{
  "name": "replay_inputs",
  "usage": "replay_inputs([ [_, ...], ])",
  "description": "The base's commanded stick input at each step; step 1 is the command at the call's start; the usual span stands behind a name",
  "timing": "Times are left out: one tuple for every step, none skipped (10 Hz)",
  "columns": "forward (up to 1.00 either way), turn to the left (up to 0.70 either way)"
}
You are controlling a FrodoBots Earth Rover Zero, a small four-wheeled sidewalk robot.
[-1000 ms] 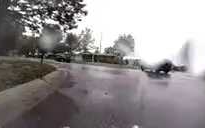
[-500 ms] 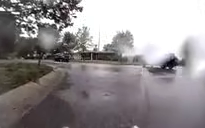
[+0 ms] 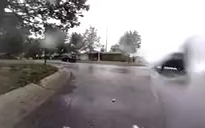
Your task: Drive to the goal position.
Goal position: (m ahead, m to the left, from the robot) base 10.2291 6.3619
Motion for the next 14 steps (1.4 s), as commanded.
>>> replay_inputs([
  [0.50,-0.01],
  [0.50,-0.01],
  [0.50,-0.01],
  [0.50,-0.01],
  [0.50,-0.01],
  [0.50,-0.01],
  [0.50,-0.01],
  [0.50,-0.01],
  [0.50,-0.01],
  [0.50,-0.01],
  [0.50,-0.01],
  [0.50,0.12],
  [0.50,0.49],
  [0.50,0.49],
])
